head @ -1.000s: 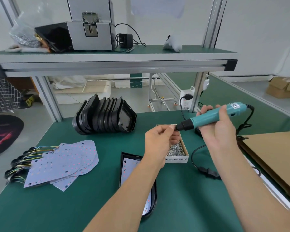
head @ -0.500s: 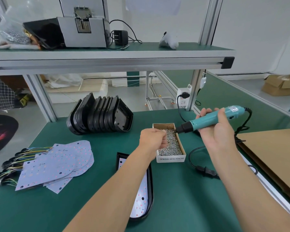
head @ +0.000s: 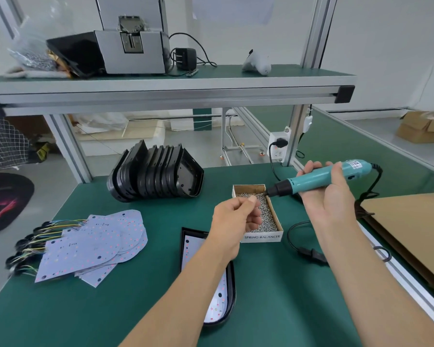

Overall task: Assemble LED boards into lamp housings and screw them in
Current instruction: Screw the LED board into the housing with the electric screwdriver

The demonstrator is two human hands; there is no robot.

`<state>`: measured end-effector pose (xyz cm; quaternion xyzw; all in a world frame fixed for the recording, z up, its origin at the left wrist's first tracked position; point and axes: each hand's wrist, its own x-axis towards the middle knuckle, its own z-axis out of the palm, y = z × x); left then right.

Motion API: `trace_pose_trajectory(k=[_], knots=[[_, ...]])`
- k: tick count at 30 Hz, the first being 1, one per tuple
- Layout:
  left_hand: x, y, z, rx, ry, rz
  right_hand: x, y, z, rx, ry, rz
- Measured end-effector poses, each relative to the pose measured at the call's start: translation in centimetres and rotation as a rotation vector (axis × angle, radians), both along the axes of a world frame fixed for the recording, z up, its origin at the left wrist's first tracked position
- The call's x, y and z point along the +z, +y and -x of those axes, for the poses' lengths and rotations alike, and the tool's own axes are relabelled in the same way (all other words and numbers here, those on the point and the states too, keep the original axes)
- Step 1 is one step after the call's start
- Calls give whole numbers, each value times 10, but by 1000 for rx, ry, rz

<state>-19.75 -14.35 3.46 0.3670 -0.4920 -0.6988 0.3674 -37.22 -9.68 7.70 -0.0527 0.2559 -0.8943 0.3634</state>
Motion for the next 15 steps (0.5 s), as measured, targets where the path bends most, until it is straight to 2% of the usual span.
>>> trace_pose_trajectory(k=[5,15], knots=[[11,10,-11,20,102,-52,7,6,-13,32,52,35],[26,34,-38,55,187,-45,24,30,-47,41,186,112]])
